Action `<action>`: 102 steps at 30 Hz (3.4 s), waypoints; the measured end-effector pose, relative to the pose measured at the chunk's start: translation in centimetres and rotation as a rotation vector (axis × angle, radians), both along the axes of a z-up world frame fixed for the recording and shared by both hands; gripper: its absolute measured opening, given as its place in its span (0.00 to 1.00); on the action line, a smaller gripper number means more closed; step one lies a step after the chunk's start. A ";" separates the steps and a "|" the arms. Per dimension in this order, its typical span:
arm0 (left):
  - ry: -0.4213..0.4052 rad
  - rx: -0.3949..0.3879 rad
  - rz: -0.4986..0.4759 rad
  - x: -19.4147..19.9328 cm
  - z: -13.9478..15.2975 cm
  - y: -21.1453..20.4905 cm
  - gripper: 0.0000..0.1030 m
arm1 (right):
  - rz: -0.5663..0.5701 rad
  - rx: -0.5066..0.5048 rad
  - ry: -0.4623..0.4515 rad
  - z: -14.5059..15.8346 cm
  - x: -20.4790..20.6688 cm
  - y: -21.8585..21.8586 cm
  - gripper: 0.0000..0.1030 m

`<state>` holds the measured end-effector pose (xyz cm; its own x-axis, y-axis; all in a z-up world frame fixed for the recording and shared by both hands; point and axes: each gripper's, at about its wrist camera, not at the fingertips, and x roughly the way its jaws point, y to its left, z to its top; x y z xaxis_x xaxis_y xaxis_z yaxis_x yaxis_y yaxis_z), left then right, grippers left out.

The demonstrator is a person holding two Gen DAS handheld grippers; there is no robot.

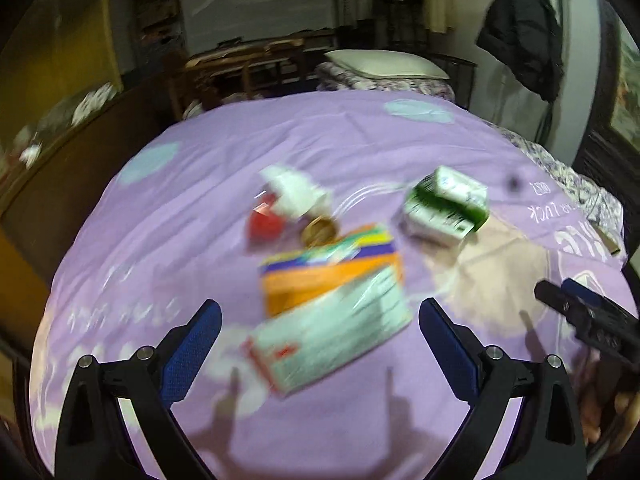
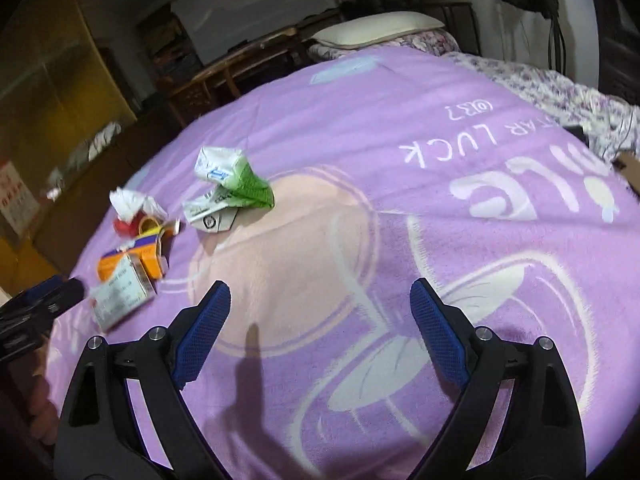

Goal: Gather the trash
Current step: 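Grasp the white medicine box with the left tool and lift it, then grasp the orange-purple box with the right tool while the left tool holds the medicine box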

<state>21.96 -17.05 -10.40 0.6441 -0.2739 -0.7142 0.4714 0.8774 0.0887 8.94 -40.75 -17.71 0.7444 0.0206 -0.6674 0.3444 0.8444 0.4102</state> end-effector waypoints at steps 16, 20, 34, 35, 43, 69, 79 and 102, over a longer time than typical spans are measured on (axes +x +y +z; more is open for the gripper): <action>0.019 0.137 0.184 -0.3 -3.8 8.8 0.94 | 0.025 0.035 -0.007 -0.2 0.2 -0.2 0.91; 0.043 0.083 0.182 -3.1 -2.7 11.9 0.94 | 0.027 0.048 -0.016 -0.2 0.1 -0.3 0.91; 0.093 -0.128 0.303 -7.6 -1.5 16.7 0.94 | 0.032 0.071 -0.032 -0.3 0.0 -0.6 0.92; 0.109 -0.134 0.307 -7.5 -1.7 16.9 0.94 | 0.032 0.072 -0.032 -0.3 0.0 -0.6 0.92; 0.235 -0.211 0.241 -2.4 -3.3 13.8 0.94 | 0.032 0.070 -0.031 -0.3 -0.1 -0.6 0.92; 0.184 -0.174 0.221 1.6 -6.5 12.6 0.94 | 0.038 0.005 0.005 -0.2 0.3 0.4 0.92; 0.107 -0.112 0.246 -0.3 -6.0 14.5 0.51 | 0.307 -0.098 -0.057 2.2 2.3 7.9 0.92; 0.101 -0.155 0.181 -0.8 -6.6 15.1 0.67 | 0.803 -0.205 -0.049 5.7 6.8 16.2 0.79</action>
